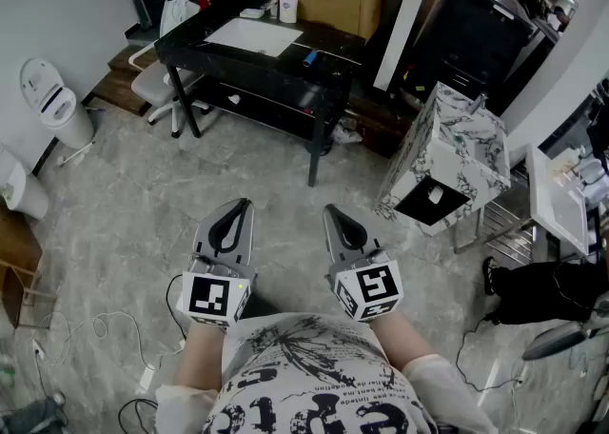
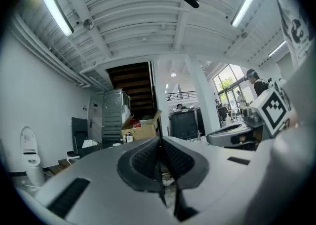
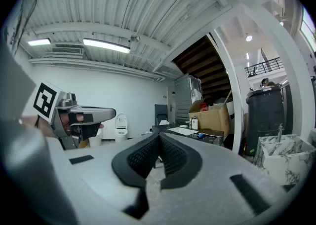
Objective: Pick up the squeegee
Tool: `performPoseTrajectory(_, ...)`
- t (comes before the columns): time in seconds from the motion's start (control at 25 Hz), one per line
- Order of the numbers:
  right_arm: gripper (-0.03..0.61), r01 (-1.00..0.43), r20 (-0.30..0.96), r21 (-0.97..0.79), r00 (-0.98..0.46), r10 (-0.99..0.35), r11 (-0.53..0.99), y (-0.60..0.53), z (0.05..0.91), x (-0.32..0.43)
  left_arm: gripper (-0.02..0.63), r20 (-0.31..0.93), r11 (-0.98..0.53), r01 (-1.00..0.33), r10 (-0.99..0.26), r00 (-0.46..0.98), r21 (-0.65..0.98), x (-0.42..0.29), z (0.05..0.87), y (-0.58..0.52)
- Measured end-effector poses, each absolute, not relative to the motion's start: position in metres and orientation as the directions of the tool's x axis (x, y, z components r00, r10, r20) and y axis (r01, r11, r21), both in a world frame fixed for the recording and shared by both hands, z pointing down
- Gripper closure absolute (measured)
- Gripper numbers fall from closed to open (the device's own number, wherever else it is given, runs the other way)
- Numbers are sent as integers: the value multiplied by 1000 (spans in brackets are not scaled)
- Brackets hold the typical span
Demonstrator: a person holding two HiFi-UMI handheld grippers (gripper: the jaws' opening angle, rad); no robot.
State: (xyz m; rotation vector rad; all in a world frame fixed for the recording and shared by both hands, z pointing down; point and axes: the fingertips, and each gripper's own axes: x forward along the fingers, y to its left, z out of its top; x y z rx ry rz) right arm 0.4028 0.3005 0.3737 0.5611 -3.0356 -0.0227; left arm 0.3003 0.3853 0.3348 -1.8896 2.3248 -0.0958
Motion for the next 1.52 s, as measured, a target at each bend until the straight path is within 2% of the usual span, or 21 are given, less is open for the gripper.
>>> performPoseTrajectory(0.56, 586, -376, 81, -8, -924, -374, 927, 286, 383, 386, 601, -51, 204, -972, -979, -199, -115, 283, 338, 375)
performPoseTrajectory(0.84, 586, -400, 113, -20, -911, -396, 916, 264, 398, 354, 601, -35, 193, -977, -981, -191, -87, 248, 356, 357)
performPoseTrajectory(1.08, 586, -445, 147, -27, -887, -437, 895, 224, 413, 289, 601, -15, 152, -986, -988, -151, -70, 179, 364, 312)
performPoseTrajectory(1.52, 586, -611, 154, -30, -784, -601, 791, 124, 392, 119, 601, -4, -4, -998, -1000, 5, -58, -16, 343, 202)
